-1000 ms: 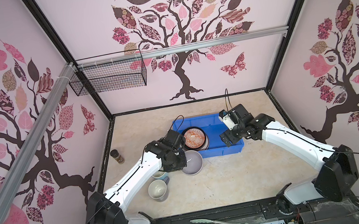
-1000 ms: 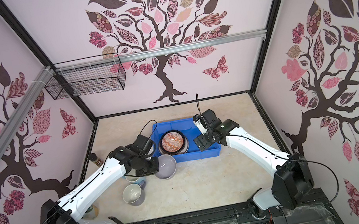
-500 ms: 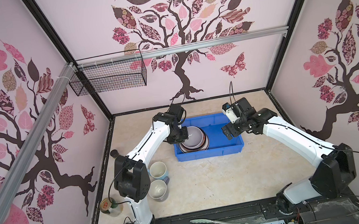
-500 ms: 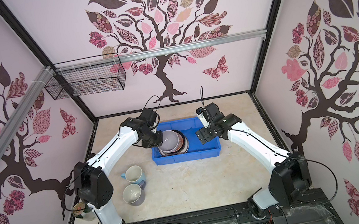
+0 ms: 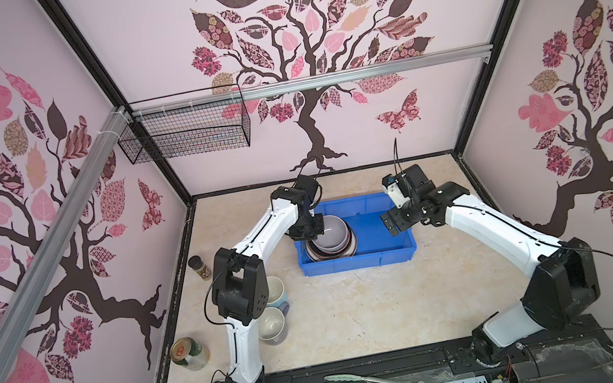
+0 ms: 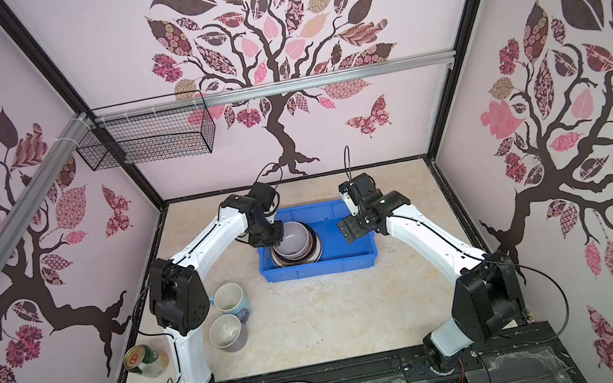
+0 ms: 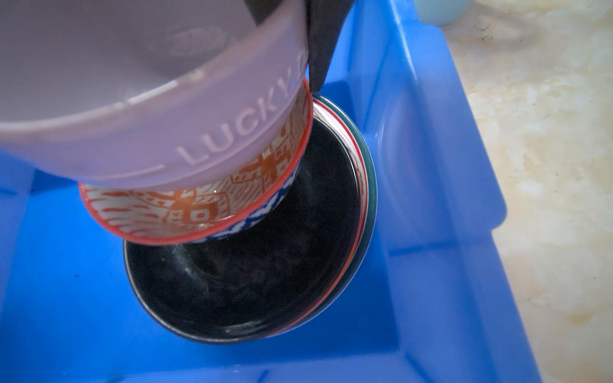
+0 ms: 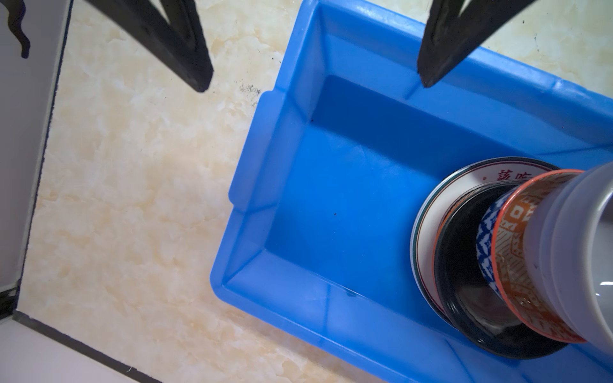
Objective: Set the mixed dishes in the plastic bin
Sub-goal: 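Lift the lavender bowl and lower it onto the patterned bowl in the bin, then lower the lavender bowl onto the stack and open the left gripper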
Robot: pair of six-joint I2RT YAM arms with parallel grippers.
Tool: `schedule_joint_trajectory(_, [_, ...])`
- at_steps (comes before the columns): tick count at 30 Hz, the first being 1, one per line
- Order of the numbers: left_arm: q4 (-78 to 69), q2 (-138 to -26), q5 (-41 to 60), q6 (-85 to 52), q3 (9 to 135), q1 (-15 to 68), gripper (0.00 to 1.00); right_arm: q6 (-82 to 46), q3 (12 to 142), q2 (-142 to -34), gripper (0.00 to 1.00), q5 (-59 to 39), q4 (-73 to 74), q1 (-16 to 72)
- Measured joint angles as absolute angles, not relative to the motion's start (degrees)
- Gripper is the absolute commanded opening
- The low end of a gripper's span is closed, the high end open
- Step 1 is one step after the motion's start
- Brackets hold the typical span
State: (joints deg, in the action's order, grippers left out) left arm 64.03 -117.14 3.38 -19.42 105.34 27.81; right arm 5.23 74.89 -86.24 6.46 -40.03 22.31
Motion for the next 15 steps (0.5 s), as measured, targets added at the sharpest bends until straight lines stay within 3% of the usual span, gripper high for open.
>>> schedule_joint_trajectory(15, [62.87, -119.42, 5.98, -17.93, 108.71, 25.91, 0.33, 5.61, 81.45, -91.74, 1.00, 5.80, -41.36, 21.52])
